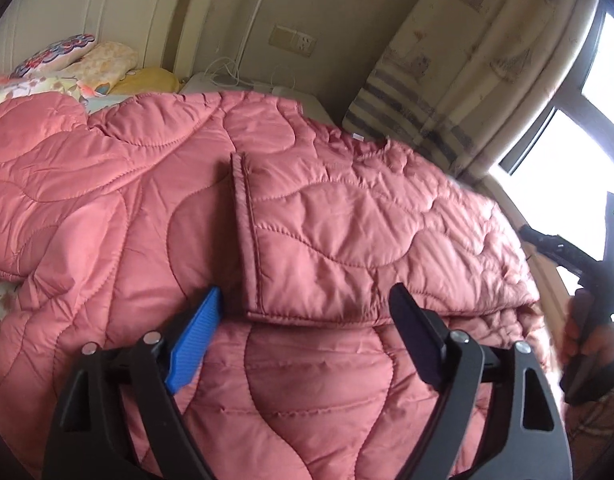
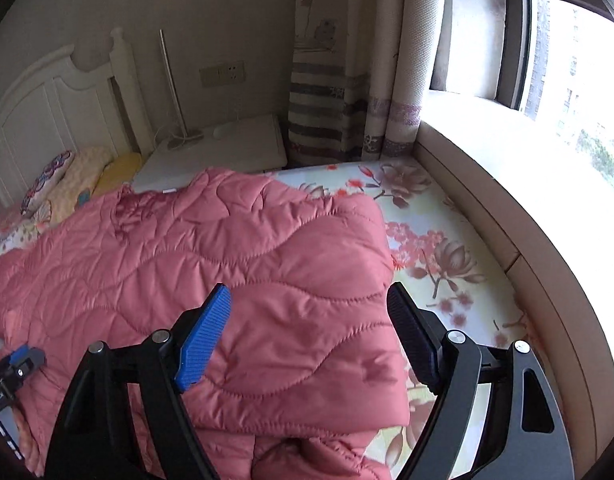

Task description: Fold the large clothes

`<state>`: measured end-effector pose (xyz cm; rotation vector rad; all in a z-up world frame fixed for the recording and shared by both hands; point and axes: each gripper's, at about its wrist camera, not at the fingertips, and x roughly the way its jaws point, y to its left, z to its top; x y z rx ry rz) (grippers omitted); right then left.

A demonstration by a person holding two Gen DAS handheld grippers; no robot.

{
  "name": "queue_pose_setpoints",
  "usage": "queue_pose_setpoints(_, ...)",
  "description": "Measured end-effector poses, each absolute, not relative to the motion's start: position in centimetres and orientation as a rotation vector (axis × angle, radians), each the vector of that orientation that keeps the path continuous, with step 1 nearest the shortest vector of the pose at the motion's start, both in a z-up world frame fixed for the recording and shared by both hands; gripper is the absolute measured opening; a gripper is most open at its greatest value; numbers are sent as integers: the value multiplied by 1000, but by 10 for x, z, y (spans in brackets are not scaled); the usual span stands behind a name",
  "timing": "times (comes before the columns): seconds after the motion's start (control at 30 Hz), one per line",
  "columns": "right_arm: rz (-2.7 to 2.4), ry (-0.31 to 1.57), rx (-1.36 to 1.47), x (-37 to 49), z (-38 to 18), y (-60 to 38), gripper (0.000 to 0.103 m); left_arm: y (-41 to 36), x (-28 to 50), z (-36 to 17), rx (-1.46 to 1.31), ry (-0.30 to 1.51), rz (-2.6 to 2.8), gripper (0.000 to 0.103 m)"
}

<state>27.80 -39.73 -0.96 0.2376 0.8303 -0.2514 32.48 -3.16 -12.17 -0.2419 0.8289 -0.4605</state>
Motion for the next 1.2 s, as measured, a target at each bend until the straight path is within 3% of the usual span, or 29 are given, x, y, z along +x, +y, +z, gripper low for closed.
queue_pose_setpoints(0.07, -269, 864, 222, 291, -27, -403, 78, -25, 326, -122, -280, 826, -447, 89)
queue_pose_setpoints(0.13, -264, 1035, 209, 305, -60, -404, 78, -20, 329, -124, -309, 842, -443, 89)
queue_pose_setpoints(0.47, -194, 907, 170, 338, -20, -409, 79, -27, 329, -124, -262, 850, -433, 92)
queue_pose_setpoints(0.57, -134, 1125, 212, 361, -60, -409, 86, -27, 329, -124, -260, 851, -432, 92)
queue_pose_setpoints(0.83, -196, 948, 225, 366, -17, -411, 87, -32, 330, -125, -235, 856, -434, 97)
queue_pose_setpoints(1.0, -229, 1134, 249, 395, -67, -429, 89, -30, 331, -126, -240, 856, -437, 97)
queue_pose_setpoints(1.2, -251, 1019, 233, 382, -34, -414, 89, -35, 332, -127, -220, 862, -439, 100)
